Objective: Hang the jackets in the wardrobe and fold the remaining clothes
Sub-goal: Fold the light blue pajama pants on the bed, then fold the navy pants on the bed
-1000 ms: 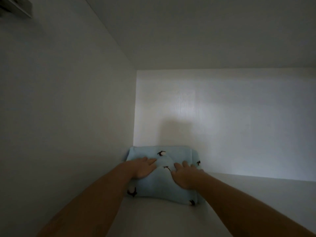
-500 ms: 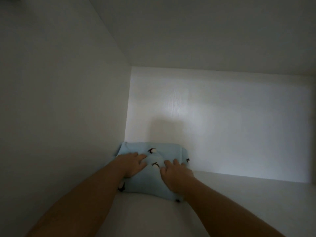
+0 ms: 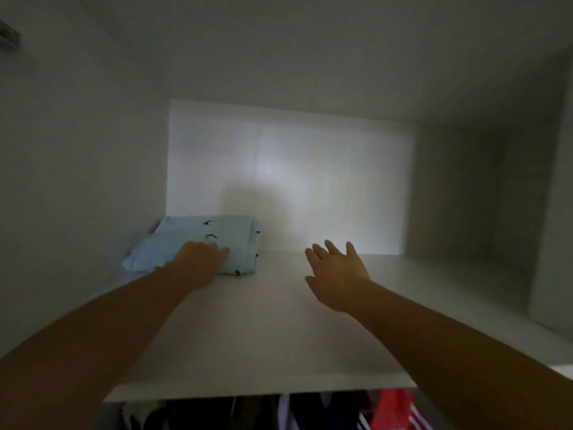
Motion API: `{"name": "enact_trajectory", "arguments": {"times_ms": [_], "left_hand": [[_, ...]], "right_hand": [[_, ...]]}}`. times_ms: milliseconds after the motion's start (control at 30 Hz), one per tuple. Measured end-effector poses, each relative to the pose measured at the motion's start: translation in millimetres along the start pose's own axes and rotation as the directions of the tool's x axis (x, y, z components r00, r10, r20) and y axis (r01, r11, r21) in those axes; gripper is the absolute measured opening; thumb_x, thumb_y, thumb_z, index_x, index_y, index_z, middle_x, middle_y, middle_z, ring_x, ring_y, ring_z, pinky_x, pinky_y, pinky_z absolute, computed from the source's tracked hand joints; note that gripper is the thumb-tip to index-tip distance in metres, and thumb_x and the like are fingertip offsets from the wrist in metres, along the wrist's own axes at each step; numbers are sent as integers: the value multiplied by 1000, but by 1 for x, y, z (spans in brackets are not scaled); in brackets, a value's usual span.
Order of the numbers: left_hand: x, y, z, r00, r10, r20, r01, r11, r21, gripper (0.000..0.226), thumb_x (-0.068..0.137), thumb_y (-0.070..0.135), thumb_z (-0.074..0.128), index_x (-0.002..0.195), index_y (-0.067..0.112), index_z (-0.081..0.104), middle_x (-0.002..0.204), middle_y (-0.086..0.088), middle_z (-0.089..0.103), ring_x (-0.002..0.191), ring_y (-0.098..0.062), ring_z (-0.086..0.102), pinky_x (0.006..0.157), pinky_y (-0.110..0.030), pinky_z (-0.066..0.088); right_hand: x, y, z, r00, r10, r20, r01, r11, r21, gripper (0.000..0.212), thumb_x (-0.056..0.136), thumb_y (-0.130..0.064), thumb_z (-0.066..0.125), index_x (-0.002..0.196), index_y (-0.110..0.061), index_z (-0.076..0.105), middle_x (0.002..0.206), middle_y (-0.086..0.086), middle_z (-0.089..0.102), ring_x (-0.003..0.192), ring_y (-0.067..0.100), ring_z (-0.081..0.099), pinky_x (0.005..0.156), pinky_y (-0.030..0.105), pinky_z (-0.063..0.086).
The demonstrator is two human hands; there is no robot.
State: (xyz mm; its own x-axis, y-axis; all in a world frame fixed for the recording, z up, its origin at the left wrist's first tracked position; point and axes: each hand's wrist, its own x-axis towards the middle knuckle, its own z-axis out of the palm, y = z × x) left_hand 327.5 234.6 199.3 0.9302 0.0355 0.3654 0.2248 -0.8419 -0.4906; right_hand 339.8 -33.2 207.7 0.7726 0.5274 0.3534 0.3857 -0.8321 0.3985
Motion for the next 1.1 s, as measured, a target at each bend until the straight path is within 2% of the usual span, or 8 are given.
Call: {"name": "enact_trajectory", "arguments": {"times_ms": [167,300,400,500,667,800,967,1100], "left_hand": [[-80,121,-118,970,60,-236,-168,869,-466,39,96,26,41,134,22,43,128,0,54,104,-22,60,84,-31,47],[-198,237,-201,870,41,-491,-432,541,-721,41,91,36,47,131,28,47,129,7,56,107,-19,58,84,-31,46],[-295,325,-249,776,42,-629,-612,289,-736,44,86,46,44,123,26,55,119,7,63,102,-18,62,81,-29,49],[-374,403,-286,760,62,-647,-650,54,-758,44,85,46,43,117,23,61,113,7,66,99,-14,64,81,-23,48],[-509,533,-358,701,238,-672,-594,-325,-736,28,91,35,49,114,23,62,110,16,64,94,-4,62,76,-24,54],[-607,631,-410,558,398,-729,-519,-518,-680,25,93,32,51,114,23,61,112,14,64,95,-4,62,79,-29,57],[-725,743,-473,301,550,-779,-401,-668,-627,21,93,26,53,112,24,61,107,15,64,96,-2,61,78,-34,56],[-818,816,-535,-7,591,-806,-330,-763,-556,17,91,25,56,107,26,62,101,18,63,88,0,61,75,-33,55]], "right_hand": [[-161,70,-33,991,126,-34,-127,992,-21,59,101,-44,27,151,-16,12,159,5,14,147,26,10,115,51,11],[-329,111,-51,955,281,-96,-280,960,31,54,99,-40,35,147,-18,26,153,6,28,143,26,23,115,50,15],[-468,123,-51,880,432,-199,-423,902,91,49,92,-38,40,136,-17,48,140,6,51,132,28,45,108,51,34],[-591,121,-48,798,578,-173,-547,814,195,45,93,-37,38,134,-20,48,140,2,50,132,23,45,108,46,38],[-785,125,-47,480,870,-109,-850,492,187,42,95,-38,35,132,-23,48,140,-4,50,130,17,45,109,32,29],[-922,132,-61,232,970,-75,-965,239,109,45,95,-38,31,131,-20,49,138,-1,51,127,18,48,106,33,34],[-1084,143,-79,-94,991,-91,-995,-95,0,47,92,-39,30,129,-18,50,135,0,52,122,19,52,99,33,40],[-1195,144,-94,-374,918,-132,-923,-383,-44,47,90,-37,32,128,-18,53,133,-2,53,121,19,52,96,34,41]]}}
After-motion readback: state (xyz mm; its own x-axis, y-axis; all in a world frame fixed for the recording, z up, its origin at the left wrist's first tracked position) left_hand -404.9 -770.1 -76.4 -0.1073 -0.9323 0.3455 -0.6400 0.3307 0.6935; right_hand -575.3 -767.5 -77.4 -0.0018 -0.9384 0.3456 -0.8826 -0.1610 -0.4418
